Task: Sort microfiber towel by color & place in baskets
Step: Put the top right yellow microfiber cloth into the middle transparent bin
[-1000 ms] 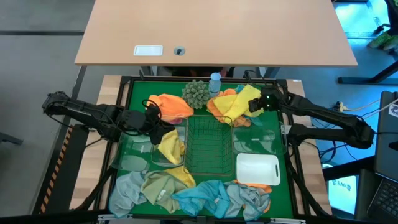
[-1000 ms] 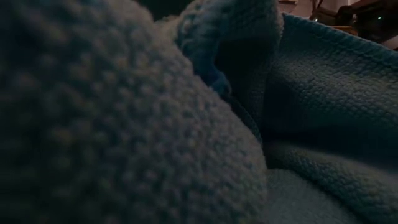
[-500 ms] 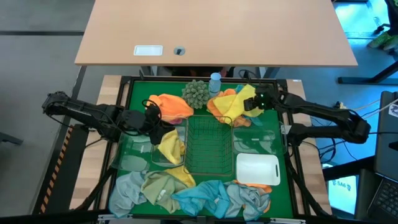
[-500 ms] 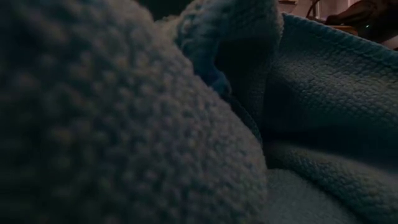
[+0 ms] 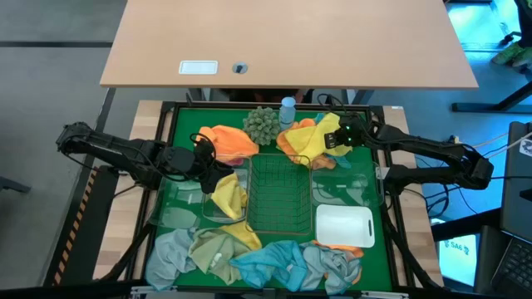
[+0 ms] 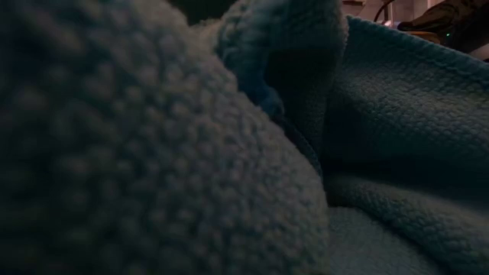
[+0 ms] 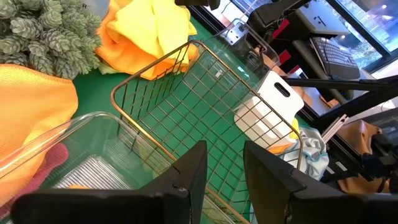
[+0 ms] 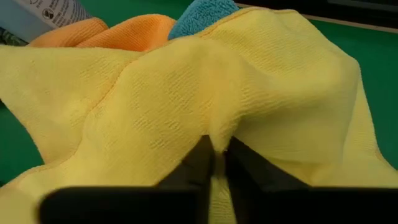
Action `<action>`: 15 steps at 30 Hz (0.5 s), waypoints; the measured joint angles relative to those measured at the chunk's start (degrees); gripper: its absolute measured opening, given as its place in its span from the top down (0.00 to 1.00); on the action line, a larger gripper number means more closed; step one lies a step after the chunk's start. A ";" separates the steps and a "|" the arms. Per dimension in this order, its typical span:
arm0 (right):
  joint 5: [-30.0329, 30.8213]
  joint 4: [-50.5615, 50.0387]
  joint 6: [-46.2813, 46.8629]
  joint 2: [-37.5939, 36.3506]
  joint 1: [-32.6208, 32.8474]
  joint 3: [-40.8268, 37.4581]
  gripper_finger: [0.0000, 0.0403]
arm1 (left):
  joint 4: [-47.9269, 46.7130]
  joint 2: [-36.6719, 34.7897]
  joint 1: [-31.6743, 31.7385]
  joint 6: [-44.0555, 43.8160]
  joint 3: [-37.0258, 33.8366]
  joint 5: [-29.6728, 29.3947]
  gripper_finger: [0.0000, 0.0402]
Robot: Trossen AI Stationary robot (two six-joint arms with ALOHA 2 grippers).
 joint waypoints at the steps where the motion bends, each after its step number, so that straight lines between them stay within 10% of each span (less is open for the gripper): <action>1: 0.02 0.19 -0.79 -0.02 0.00 0.00 0.97 | 0.00 0.00 0.00 0.00 0.00 -0.02 0.75; 15: -3.98 6.42 -5.44 -4.00 0.09 -0.04 0.98 | 0.00 0.00 0.00 0.02 0.00 -0.02 0.75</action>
